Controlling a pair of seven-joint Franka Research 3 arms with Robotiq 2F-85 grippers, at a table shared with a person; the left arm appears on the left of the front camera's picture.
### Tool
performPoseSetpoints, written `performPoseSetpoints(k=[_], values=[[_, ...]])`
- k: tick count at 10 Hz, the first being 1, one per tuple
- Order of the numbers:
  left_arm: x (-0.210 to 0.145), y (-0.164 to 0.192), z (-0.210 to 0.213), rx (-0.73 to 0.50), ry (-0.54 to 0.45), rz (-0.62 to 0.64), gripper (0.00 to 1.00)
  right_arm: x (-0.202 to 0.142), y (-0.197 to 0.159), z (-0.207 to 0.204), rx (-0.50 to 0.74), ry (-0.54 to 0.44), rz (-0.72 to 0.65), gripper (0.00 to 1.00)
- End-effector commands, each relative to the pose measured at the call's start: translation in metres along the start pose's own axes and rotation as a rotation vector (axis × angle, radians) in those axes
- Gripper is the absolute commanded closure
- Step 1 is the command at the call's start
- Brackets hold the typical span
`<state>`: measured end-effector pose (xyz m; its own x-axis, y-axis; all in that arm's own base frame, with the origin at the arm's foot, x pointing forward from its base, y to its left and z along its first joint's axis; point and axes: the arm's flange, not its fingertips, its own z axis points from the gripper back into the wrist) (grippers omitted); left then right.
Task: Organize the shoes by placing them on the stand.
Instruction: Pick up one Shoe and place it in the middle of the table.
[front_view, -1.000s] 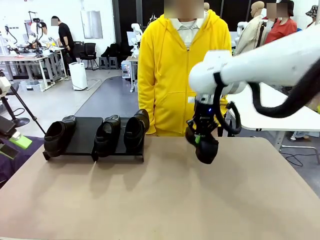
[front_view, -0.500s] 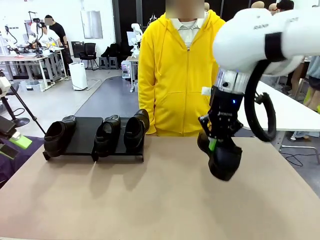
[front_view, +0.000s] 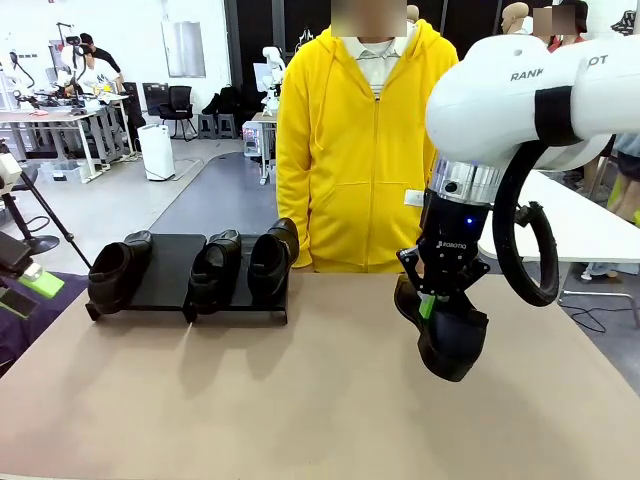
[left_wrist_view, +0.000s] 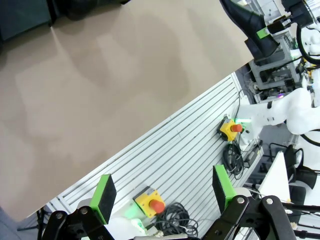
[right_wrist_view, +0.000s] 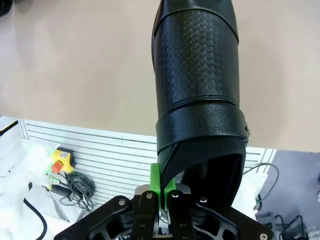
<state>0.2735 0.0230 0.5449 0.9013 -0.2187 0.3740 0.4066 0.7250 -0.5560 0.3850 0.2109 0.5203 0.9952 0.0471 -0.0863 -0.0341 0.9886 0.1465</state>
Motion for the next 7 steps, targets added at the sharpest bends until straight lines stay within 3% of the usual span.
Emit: performPoseSetpoints(k=[1, 3, 4, 7], values=[[0.000, -0.001, 0.000, -0.017, -0.005, -0.001, 0.00, -0.001, -0.001, -0.003, -0.002, 0.006, -0.001, 1.00], [0.000, -0.001, 0.000, -0.017, -0.005, -0.001, 0.00, -0.042, 0.071, -0.023, -0.106, -0.189, -0.096, 1.00], [0.000, -0.001, 0.000, -0.017, -0.005, -0.001, 0.00, -0.052, 0.098, -0.039, -0.118, -0.234, -0.125, 1.00], [0.000, -0.001, 0.000, -0.017, -0.005, -0.001, 0.00, -0.041, 0.152, -0.087, -0.121, -0.241, -0.125, 1.00]])
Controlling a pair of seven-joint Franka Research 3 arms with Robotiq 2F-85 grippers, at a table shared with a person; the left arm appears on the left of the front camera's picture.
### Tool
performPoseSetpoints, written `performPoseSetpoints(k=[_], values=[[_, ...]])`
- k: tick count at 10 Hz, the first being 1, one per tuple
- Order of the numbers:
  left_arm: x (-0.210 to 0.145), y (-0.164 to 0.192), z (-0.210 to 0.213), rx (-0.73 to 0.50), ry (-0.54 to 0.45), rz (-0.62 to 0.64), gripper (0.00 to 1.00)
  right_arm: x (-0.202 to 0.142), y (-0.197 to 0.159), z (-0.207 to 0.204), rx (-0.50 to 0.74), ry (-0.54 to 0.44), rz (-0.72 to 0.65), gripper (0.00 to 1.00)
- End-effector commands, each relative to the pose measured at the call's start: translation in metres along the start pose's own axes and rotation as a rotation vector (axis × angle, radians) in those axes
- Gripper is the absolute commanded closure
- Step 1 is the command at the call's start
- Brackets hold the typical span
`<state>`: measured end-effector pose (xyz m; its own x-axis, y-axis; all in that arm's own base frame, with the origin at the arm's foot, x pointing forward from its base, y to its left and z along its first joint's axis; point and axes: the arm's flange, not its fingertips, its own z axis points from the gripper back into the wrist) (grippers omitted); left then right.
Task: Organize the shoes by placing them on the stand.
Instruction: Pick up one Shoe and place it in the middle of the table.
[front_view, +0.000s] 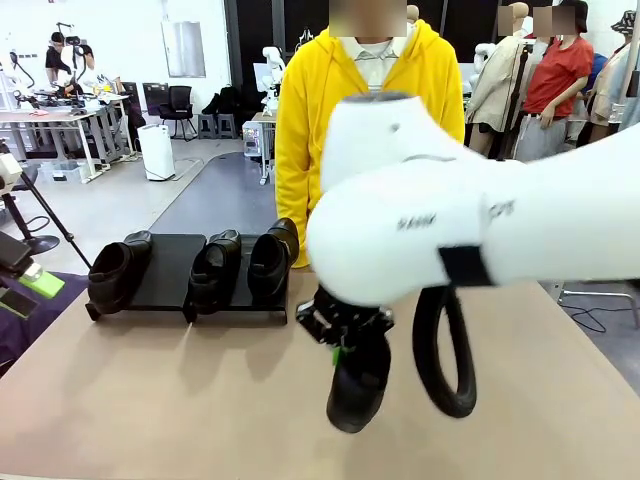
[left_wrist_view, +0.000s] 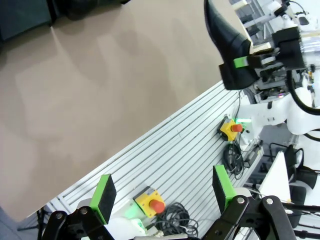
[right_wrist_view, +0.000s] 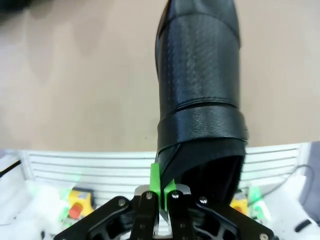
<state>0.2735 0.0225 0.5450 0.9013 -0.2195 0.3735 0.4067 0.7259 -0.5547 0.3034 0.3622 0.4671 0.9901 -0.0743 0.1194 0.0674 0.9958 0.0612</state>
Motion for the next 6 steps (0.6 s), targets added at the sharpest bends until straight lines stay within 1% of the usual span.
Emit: performPoseSetpoints(k=[1, 2, 4, 6], values=[[0.000, -0.001, 0.000, -0.018, -0.006, -0.001, 0.00, 0.027, 0.026, -0.022, -0.057, -0.030, 0.007, 1.00], [0.000, -0.001, 0.000, -0.018, -0.006, -0.001, 0.00, 0.028, 0.037, -0.035, -0.052, -0.028, 0.060, 1.00], [0.000, -0.001, 0.000, -0.018, -0.006, -0.001, 0.00, 0.031, 0.053, -0.061, -0.048, 0.009, 0.135, 1.00], [0.000, -0.001, 0.000, -0.018, -0.006, -0.001, 0.00, 0.030, 0.062, -0.074, -0.046, 0.040, 0.159, 1.00]])
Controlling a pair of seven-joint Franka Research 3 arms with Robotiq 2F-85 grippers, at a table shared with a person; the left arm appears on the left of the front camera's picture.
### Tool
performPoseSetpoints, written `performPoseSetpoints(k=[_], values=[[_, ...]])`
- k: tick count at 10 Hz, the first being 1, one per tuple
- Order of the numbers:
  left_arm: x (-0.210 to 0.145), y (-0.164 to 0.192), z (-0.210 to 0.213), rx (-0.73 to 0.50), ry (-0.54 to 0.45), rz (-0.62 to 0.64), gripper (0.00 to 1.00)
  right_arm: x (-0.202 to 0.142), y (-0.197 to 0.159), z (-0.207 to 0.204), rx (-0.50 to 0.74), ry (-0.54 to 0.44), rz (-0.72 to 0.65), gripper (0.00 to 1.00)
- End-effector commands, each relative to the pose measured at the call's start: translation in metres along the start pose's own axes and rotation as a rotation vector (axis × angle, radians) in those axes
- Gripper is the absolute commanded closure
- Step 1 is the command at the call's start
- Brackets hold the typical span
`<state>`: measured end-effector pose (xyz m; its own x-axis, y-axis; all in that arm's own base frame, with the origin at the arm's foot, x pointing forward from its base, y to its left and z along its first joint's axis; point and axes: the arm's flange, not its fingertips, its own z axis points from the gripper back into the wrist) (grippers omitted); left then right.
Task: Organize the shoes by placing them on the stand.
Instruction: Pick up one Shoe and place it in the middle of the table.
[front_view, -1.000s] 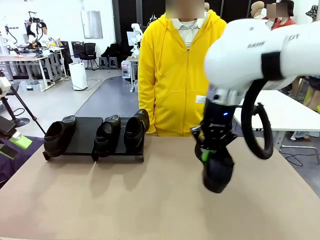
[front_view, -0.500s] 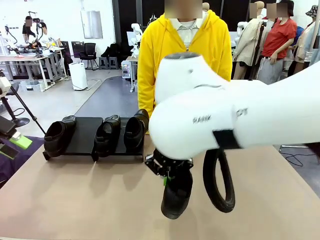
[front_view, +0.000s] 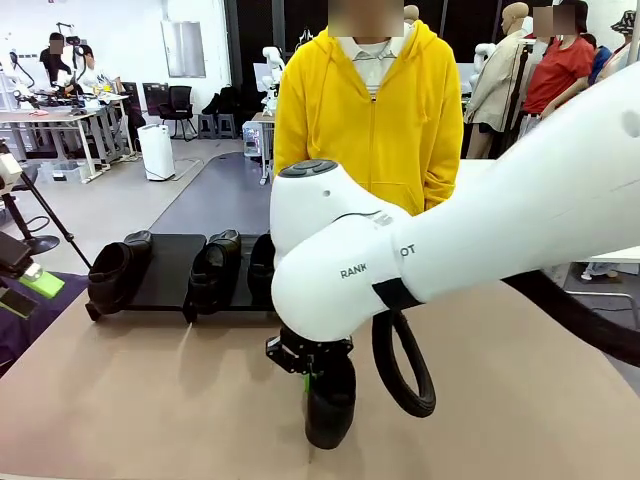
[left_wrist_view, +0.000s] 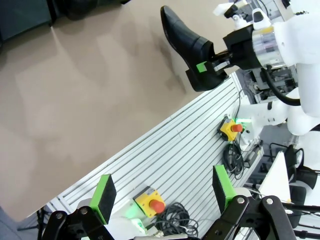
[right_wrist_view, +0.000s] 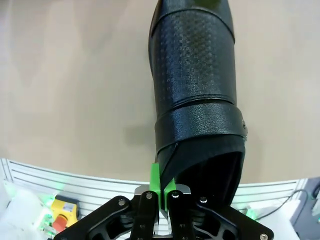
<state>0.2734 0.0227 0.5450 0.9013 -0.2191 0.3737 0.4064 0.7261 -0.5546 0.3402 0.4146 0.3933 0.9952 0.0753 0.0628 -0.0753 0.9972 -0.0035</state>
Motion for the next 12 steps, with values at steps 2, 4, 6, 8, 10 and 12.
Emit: performPoseSetpoints(k=[2, 4, 6, 8, 10, 12], values=[[0.000, -0.001, 0.000, -0.018, -0.005, -0.001, 0.00, 0.010, 0.014, -0.001, 0.009, 0.003, 0.019, 1.00], [0.000, -0.001, 0.000, -0.018, -0.005, -0.001, 0.00, 0.011, 0.014, -0.004, 0.019, 0.016, 0.023, 1.00], [0.000, -0.001, 0.000, -0.018, -0.005, -0.001, 0.00, 0.011, 0.014, -0.004, 0.026, 0.016, 0.029, 0.68], [0.000, -0.001, 0.000, -0.018, -0.005, -0.001, 0.00, 0.010, 0.012, -0.001, 0.036, 0.014, 0.031, 0.00], [0.000, -0.001, 0.000, -0.018, -0.005, -0.001, 0.00, 0.010, -0.003, 0.012, 0.101, 0.014, 0.038, 0.00], [0.000, -0.001, 0.000, -0.018, -0.005, -0.001, 0.00, -0.002, -0.044, 0.053, 0.154, -0.016, 0.028, 0.00]])
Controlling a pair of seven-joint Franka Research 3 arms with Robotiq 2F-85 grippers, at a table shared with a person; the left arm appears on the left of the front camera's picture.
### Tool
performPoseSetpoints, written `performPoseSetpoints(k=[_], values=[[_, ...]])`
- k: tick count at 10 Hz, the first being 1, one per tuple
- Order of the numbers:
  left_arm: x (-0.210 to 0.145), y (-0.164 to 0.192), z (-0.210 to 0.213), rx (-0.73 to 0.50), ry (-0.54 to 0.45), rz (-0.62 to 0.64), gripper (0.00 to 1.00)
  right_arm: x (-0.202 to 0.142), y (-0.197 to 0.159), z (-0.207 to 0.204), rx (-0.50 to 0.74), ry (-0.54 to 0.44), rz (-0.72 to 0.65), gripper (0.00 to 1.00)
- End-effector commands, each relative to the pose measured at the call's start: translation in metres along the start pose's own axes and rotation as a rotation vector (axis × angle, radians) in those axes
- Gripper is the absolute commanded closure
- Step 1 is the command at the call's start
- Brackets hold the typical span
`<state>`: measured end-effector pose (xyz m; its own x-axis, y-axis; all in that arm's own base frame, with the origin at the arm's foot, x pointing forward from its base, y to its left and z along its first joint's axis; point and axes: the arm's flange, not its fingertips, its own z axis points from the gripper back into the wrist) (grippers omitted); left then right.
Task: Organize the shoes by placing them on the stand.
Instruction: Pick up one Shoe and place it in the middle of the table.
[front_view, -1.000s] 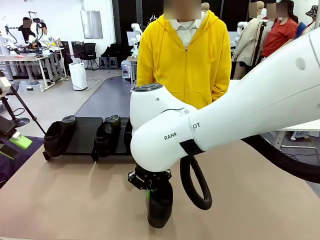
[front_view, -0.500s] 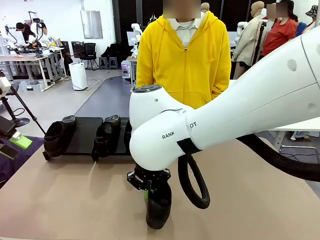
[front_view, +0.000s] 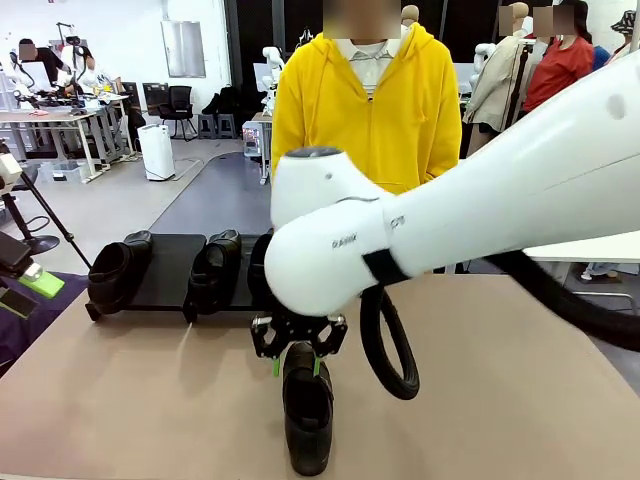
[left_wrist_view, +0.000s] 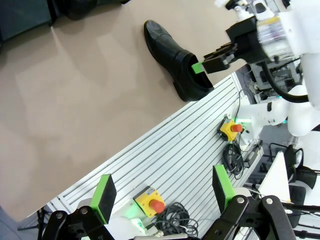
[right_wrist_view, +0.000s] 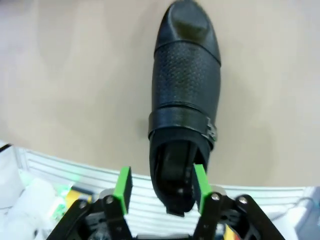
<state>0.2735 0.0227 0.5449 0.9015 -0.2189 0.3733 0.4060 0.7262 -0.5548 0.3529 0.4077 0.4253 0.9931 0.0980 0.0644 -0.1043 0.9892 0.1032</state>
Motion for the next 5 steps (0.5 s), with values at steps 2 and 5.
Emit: performPoseSetpoints(k=[2, 5], values=[[0.000, -0.001, 0.000, -0.018, -0.005, -0.002, 0.00, -0.049, -0.110, 0.083, 0.122, 0.036, 0.031, 0.00], [0.000, -0.001, 0.000, -0.018, -0.005, -0.002, 0.00, -0.109, -0.251, 0.147, 0.495, 0.057, 0.025, 0.00]])
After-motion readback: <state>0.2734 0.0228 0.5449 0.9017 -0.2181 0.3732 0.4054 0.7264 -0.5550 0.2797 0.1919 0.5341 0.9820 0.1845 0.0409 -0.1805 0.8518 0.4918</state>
